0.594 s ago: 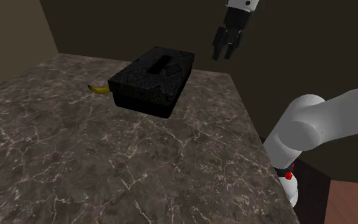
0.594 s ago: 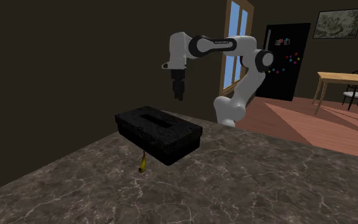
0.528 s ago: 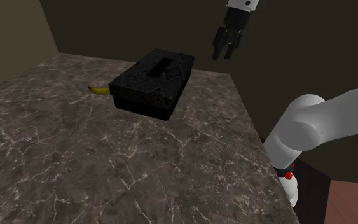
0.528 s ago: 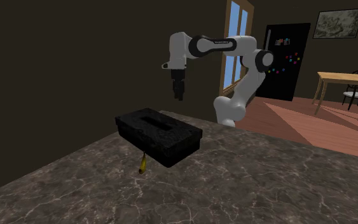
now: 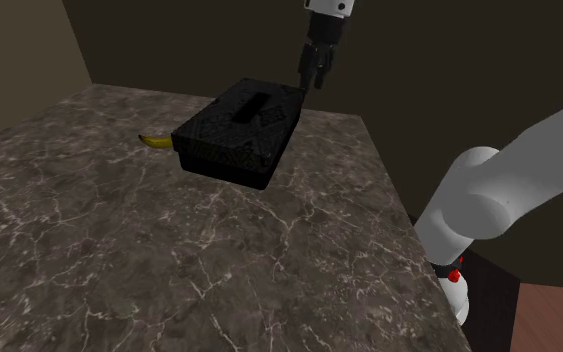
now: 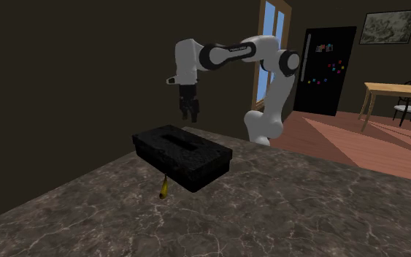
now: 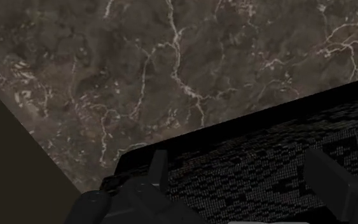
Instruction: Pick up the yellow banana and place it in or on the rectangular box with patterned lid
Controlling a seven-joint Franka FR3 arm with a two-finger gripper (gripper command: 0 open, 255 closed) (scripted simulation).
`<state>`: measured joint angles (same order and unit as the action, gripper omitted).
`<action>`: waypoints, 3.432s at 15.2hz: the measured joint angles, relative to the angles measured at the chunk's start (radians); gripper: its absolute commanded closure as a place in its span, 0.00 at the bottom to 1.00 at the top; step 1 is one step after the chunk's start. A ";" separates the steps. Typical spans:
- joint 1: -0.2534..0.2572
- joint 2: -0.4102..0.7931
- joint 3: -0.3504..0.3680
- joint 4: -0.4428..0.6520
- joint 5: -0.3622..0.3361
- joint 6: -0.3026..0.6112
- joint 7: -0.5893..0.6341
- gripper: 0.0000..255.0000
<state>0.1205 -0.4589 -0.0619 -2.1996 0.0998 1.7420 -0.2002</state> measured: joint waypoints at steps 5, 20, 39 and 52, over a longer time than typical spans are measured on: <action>0.060 0.183 0.031 0.147 -0.006 0.020 -0.111 0.00; 0.211 0.647 0.163 0.653 -0.142 -0.031 -0.382 0.00; 0.220 0.880 0.343 0.792 -0.235 0.217 -0.480 0.00; 0.225 0.893 0.329 0.777 -0.235 0.199 -0.484 1.00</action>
<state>0.3459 0.4344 0.2673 -1.4223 -0.1351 1.9409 -0.6845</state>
